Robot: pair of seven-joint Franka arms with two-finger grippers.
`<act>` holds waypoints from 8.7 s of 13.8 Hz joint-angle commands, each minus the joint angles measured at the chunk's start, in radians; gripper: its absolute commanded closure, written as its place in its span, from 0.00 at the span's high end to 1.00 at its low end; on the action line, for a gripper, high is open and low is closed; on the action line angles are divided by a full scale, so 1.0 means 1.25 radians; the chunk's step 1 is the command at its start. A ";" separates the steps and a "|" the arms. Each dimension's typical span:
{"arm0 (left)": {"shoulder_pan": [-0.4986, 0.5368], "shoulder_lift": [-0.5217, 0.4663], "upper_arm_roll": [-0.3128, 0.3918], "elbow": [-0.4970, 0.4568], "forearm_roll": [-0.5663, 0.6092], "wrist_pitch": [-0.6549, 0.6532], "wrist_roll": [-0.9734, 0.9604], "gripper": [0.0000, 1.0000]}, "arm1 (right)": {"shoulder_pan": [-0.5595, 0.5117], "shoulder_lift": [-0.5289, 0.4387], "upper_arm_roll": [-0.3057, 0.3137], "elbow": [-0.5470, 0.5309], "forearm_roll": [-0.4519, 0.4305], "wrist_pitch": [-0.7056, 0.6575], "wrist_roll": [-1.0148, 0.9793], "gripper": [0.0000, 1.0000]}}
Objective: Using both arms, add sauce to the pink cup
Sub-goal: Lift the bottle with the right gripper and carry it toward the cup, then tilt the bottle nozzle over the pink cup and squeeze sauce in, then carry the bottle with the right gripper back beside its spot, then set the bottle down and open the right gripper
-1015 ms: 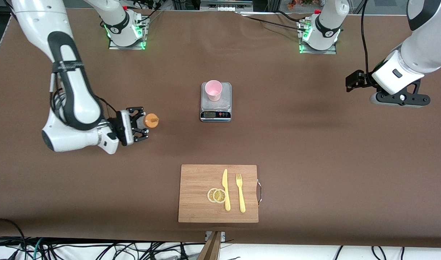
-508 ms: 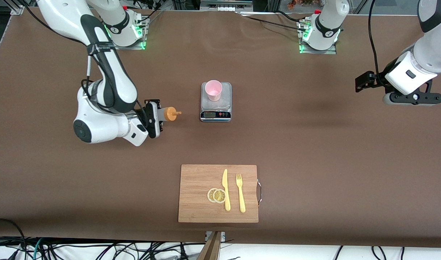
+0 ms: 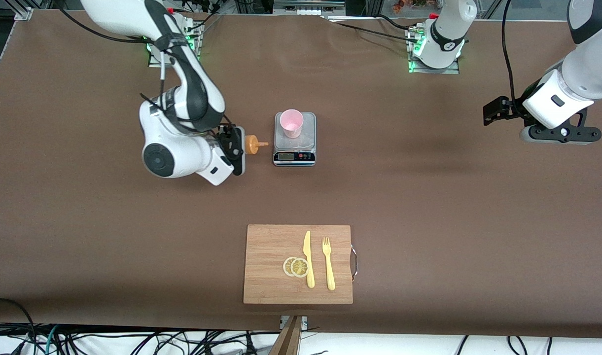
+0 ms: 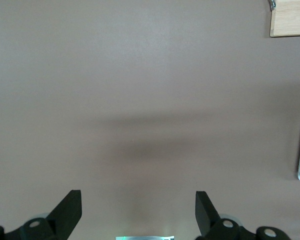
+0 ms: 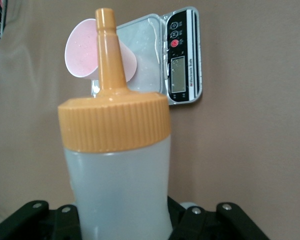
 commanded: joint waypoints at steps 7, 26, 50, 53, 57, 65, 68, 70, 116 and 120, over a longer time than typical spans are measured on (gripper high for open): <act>0.003 -0.008 -0.004 -0.011 0.005 -0.005 0.024 0.99 | 0.097 -0.014 -0.003 0.001 -0.070 0.009 0.120 0.00; 0.004 -0.002 -0.004 -0.009 0.003 -0.007 0.038 0.99 | 0.167 0.007 -0.002 -0.009 -0.210 0.007 0.137 0.00; 0.005 0.002 -0.003 -0.009 -0.011 -0.007 0.039 0.99 | 0.222 0.013 -0.002 0.035 -0.341 -0.064 0.192 0.00; 0.005 0.002 -0.003 -0.009 -0.011 -0.007 0.039 0.99 | 0.223 0.017 -0.002 0.045 -0.358 -0.070 0.192 0.00; 0.005 0.003 -0.003 -0.009 -0.011 -0.007 0.039 0.99 | 0.237 0.035 -0.002 0.077 -0.377 -0.093 0.192 0.00; 0.005 0.003 -0.002 -0.009 -0.022 -0.016 0.040 0.99 | 0.233 0.039 -0.003 0.077 -0.378 -0.092 0.173 0.00; 0.005 0.003 -0.002 -0.009 -0.022 -0.017 0.039 0.99 | 0.210 0.038 -0.003 0.076 -0.365 -0.080 0.145 0.00; 0.005 0.003 -0.002 -0.009 -0.022 -0.017 0.040 0.99 | 0.209 0.038 -0.003 0.076 -0.357 -0.066 0.118 0.00; 0.005 0.002 -0.002 -0.009 -0.022 -0.046 0.040 0.99 | -0.688 0.315 -0.016 -0.009 0.362 -0.444 -1.167 0.00; 0.005 0.002 -0.002 -0.008 -0.022 -0.046 0.040 0.99 | -0.688 0.325 -0.021 -0.008 0.359 -0.437 -1.155 0.03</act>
